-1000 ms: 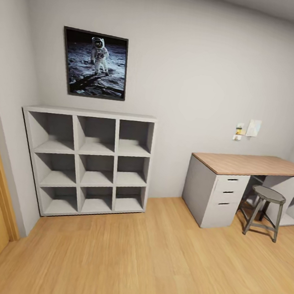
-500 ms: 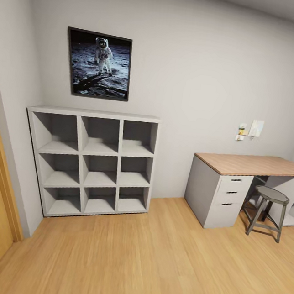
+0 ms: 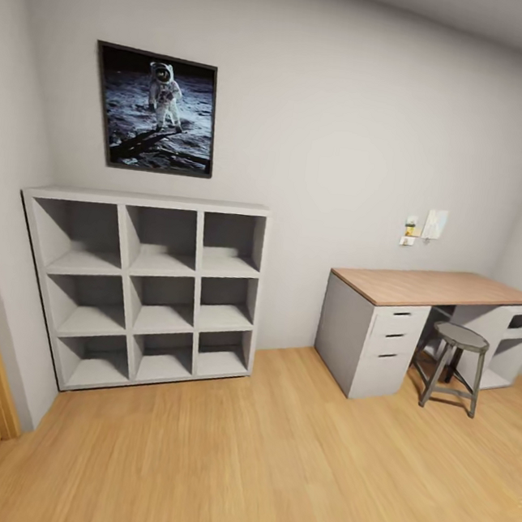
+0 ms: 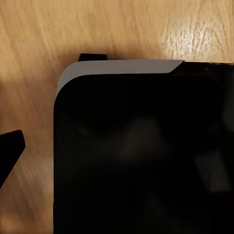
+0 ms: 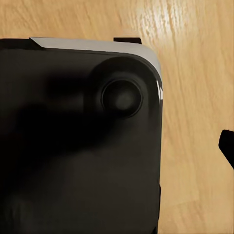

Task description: Attach the digital camera to the camera tripod in the bedroom.

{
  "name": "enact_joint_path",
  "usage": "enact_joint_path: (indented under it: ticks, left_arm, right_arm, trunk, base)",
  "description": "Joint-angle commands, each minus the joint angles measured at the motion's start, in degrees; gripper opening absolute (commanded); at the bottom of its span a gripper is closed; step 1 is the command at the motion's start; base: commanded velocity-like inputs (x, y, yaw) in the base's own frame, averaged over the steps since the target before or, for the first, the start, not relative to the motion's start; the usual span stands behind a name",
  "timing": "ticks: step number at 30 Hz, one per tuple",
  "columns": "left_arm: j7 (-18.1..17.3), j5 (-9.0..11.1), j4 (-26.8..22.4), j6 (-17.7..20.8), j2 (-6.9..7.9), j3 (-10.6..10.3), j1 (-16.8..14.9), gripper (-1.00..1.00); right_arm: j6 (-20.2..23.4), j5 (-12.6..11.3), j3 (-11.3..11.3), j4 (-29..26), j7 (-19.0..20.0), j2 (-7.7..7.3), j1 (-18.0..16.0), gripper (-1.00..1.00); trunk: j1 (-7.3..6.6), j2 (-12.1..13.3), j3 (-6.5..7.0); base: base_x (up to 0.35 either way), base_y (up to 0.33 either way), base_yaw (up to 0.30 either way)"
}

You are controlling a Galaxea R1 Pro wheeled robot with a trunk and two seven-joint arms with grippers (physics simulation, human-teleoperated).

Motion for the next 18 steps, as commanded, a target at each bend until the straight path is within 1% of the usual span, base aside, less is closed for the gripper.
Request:
enact_joint_path:
  ticks: [1,18]
  left_arm:
    - [-0.03,0.21,-0.1,-0.06,-0.01,0.08,0.04,1.0]
    - [-0.03,0.21,-0.1,-0.06,-0.01,0.09,0.04,1.0]
  right_arm:
    - [-0.15,-0.01,-0.02,0.01,-0.03,0.0,-0.01,1.0]
    - [-0.15,-0.01,0.0,0.0,-0.03,0.0,0.0,1.0]
  trunk:
    - [0.0,-0.02,-0.04]
    - [0.0,-0.02,-0.04]
  base:
    - [0.0,0.0,-0.158]
    - [0.0,0.0,-0.143]
